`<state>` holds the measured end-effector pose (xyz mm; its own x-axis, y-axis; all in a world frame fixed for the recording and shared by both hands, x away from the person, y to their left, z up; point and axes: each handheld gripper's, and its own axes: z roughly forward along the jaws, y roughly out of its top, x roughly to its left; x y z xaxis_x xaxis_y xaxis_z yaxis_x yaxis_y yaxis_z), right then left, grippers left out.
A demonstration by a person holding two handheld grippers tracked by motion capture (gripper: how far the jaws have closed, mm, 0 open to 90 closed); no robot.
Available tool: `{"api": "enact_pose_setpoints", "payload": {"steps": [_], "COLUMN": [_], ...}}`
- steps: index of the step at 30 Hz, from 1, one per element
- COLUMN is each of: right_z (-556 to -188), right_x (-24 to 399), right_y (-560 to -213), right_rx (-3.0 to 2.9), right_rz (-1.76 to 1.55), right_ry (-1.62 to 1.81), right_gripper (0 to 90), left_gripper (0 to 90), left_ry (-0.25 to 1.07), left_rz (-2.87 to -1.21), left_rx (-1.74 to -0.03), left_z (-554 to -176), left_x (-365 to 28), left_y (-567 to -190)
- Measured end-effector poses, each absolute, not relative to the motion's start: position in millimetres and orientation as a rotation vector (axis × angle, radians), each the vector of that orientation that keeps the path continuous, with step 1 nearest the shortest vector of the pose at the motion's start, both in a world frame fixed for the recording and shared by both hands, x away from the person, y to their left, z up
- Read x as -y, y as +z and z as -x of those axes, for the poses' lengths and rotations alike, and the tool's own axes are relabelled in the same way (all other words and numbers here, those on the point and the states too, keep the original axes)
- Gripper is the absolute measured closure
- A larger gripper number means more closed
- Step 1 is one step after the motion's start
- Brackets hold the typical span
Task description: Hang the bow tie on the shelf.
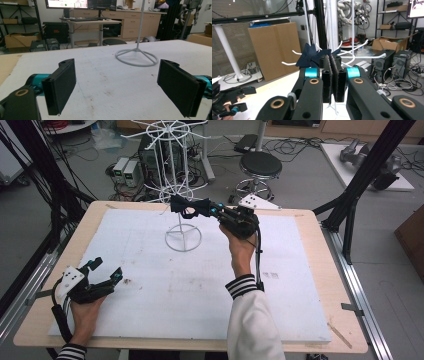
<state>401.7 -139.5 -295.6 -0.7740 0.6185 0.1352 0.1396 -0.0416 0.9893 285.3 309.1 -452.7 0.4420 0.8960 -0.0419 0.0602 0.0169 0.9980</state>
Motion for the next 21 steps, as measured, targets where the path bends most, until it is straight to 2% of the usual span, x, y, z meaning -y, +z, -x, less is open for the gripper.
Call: {"api": "enact_pose_setpoints", "payload": {"steps": [9, 11, 13, 16, 17, 18, 20, 21], "right_z": [-405.7, -405.1, -405.4, -404.5, -403.4, -403.4, -401.1, -401.1], "right_x": [137.5, 137.2, 137.6, 137.6, 137.4, 137.4, 137.2, 137.2], "right_y": [-299.4, -299.3, -299.5, -299.1, -298.5, -298.5, -297.9, -297.9], "right_rx": [-1.900, -1.897, -1.896, -1.889, -1.884, -1.884, -1.847, -1.847], "right_rz": [-0.819, -0.836, -0.835, -0.849, -0.841, -0.841, -0.870, -0.870], "right_ry": [1.819, 1.771, 1.756, 1.707, 1.668, 1.668, 1.617, 1.617], "right_gripper": [85.7, 77.6, 75.6, 64.1, 49.6, 49.6, 29.5, 29.5], "left_gripper": [15.9, 16.0, 16.0, 15.9, 15.9, 15.9, 15.9, 15.9], "left_ry": [0.817, 0.818, 0.820, 0.825, 0.825, 0.825, 0.825, 0.824], "left_rz": [-1.411, -1.411, -1.409, -1.421, -1.421, -1.416, -1.412, -1.411], "left_rx": [-0.914, -0.915, -0.917, -0.928, -0.927, -0.928, -0.930, -0.930], "left_z": [-285.2, -285.2, -285.3, -286.2, -286.2, -286.1, -286.1, -286.1], "left_x": [-309.0, -308.9, -308.6, -307.9, -307.9, -307.8, -307.9, -307.9], "left_y": [-452.7, -452.7, -452.7, -452.3, -452.3, -452.4, -452.5, -452.5]}}
